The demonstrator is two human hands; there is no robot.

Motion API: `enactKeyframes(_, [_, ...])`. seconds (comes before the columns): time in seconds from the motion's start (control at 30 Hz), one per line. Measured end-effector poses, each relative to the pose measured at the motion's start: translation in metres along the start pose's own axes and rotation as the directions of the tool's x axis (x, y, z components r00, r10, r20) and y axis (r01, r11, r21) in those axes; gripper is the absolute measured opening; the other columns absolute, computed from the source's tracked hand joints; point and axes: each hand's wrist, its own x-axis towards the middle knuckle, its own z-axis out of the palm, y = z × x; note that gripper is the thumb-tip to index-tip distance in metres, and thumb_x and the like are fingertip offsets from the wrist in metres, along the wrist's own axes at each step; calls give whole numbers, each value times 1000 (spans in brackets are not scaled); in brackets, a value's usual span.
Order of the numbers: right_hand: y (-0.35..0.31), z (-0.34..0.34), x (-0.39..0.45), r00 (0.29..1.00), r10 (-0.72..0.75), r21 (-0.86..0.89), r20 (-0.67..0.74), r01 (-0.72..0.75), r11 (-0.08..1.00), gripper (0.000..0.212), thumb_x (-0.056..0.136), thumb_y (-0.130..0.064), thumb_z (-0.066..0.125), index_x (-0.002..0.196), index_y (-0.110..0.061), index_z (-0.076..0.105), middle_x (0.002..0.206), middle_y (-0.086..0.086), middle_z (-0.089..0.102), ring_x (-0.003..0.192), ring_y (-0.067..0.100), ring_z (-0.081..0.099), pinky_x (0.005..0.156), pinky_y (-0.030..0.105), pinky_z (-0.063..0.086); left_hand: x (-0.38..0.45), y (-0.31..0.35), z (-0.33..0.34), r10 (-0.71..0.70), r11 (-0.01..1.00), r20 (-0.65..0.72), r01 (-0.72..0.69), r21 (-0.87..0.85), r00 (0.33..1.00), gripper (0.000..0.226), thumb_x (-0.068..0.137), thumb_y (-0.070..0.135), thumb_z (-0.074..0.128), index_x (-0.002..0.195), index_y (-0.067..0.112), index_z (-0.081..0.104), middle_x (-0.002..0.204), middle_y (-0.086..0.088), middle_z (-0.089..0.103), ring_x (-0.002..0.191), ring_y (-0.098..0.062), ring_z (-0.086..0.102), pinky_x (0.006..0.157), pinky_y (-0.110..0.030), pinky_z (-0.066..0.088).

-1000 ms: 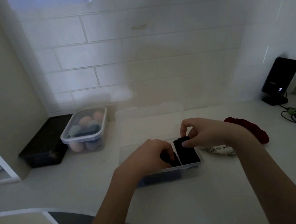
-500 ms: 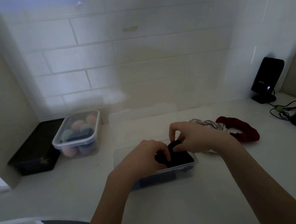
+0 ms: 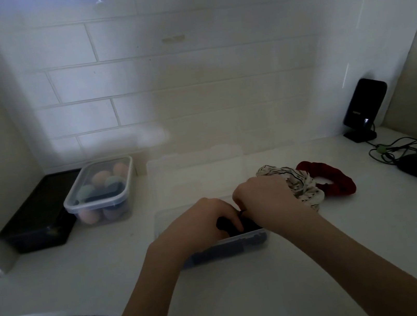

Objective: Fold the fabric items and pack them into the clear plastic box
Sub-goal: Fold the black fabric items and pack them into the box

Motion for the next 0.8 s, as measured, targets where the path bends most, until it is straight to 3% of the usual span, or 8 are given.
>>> enactKeyframes(0.1, [6, -7, -4, 998, -4, 30, 66, 2, 1000, 23, 85, -36, 63, 105, -26, 69, 102, 4, 66, 103, 25, 61, 71, 30, 37, 2, 0, -1, -25, 999, 41, 24, 30, 999, 28, 78, 5, 61, 96, 24, 73, 104, 1, 71, 94, -15, 64, 85, -24, 51])
enactKeyframes(0.2, [15, -14, -6, 987, -29, 150, 160, 5, 989, 40, 80, -40, 68, 119, -31, 62, 120, -2, 64, 113, 20, 56, 87, 34, 45, 5, 1, -1, -59, 994, 37, 56, 93, 998, 24, 80, 10, 60, 100, 20, 68, 106, -3, 68, 94, -20, 62, 85, -32, 51])
enactKeyframes(0.3, [23, -24, -10, 972, -52, 275, 229, -13, 961, 50, 75, -40, 72, 122, -31, 58, 119, -10, 64, 114, 13, 55, 93, 36, 47, 9, 4, -1, -127, 992, 30, 126, 23, 991, 22, 87, 22, 57, 109, 20, 57, 116, -3, 64, 101, -20, 60, 88, -33, 50])
enactKeyframes(0.4, [33, -27, -14, 968, -61, 384, 242, -37, 923, 42, 74, -34, 75, 114, -29, 63, 109, -12, 67, 107, 11, 59, 92, 37, 50, 17, 12, -3, -196, 977, 74, 201, -75, 978, 40, 88, 34, 57, 123, 16, 49, 123, -3, 62, 109, -20, 59, 92, -32, 48])
enactKeyframes(0.47, [36, -22, -15, 970, -76, 388, 233, -21, 921, 31, 74, -32, 75, 104, -31, 69, 99, -16, 64, 103, 9, 61, 90, 36, 52, 23, 18, -4, -214, 977, 102, 212, 26, 971, 43, 86, 36, 59, 121, 11, 54, 118, -7, 63, 104, -23, 60, 89, -33, 48])
enactKeyframes(0.53, [37, -14, -16, 971, -88, 406, 222, -10, 914, 23, 75, -31, 73, 97, -32, 71, 93, -19, 60, 101, 9, 61, 89, 37, 52, 28, 25, -1, -211, 974, 129, 197, 112, 969, 36, 86, 34, 58, 104, 3, 61, 101, -12, 65, 88, -27, 60, 77, -36, 47])
enactKeyframes(0.63, [38, -7, -17, 977, -108, 467, 185, 9, 884, 16, 79, -27, 70, 95, -29, 72, 93, -16, 62, 97, 9, 61, 89, 37, 52, 29, 30, 4, -207, 974, 151, 190, 121, 967, 24, 88, 29, 54, 80, 8, 48, 77, -5, 51, 66, -21, 48, 58, -29, 38])
enactKeyframes(0.8, [44, -4, -20, 984, -76, 495, 159, -13, 869, 11, 82, -20, 67, 90, -23, 75, 85, -12, 63, 82, 7, 60, 83, 33, 53, 25, 28, 6, -211, 977, 117, 213, -3, 970, 29, 87, 32, 57, 100, 10, 43, 92, -9, 54, 74, -19, 46, 63, -29, 36])
